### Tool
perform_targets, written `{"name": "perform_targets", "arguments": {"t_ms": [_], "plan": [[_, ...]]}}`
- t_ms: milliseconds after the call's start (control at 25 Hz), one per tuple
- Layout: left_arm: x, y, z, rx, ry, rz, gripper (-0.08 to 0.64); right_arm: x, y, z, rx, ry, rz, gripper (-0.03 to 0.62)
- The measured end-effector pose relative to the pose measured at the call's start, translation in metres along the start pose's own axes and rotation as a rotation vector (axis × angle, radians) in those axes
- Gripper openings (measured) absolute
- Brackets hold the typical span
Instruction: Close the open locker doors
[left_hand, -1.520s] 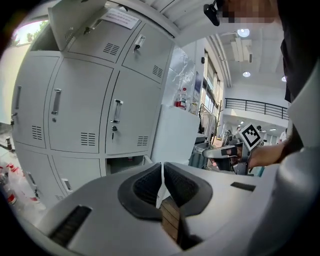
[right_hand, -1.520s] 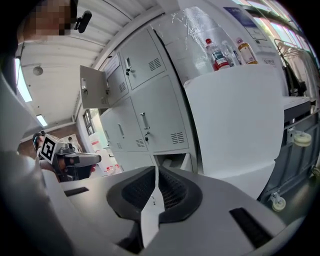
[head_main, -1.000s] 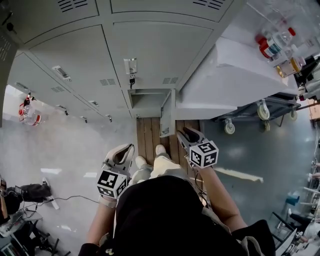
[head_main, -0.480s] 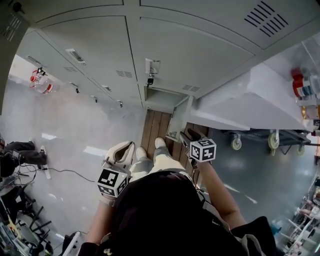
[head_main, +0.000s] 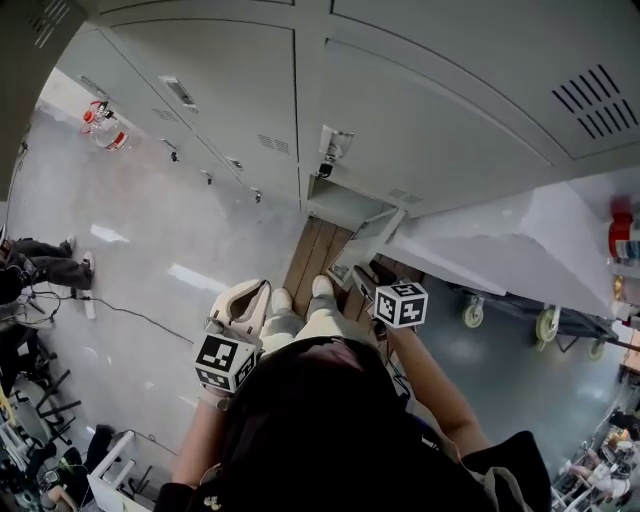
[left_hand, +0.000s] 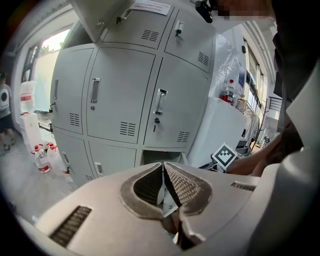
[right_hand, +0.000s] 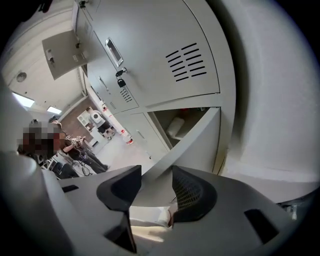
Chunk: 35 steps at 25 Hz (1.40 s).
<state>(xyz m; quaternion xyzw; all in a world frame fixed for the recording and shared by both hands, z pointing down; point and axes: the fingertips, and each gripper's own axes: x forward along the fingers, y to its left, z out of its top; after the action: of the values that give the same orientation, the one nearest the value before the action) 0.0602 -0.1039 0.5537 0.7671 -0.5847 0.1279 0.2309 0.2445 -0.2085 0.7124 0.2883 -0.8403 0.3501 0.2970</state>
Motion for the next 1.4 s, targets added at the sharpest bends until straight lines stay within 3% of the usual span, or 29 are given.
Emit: {"name": "perform_targets", "arguments": {"t_ms": [400,800,1400], "plan": [[-0.007,0.014,0.001,-0.056,-0.005,0.142,0.021,0.035,0.016,0.030,-0.054,0.028,0.099,0.198],[-0.023,0.024,-0.010,-0.123,-0.041,0.311,0.021,0.068,0.015,0.063,-0.199,0.023,0.139,0.184],[-0.064,0.040,-0.021,-0.172,-0.048,0.450,0.021,0.120,0.006,0.095,-0.336,-0.010,0.046,0.186]]}}
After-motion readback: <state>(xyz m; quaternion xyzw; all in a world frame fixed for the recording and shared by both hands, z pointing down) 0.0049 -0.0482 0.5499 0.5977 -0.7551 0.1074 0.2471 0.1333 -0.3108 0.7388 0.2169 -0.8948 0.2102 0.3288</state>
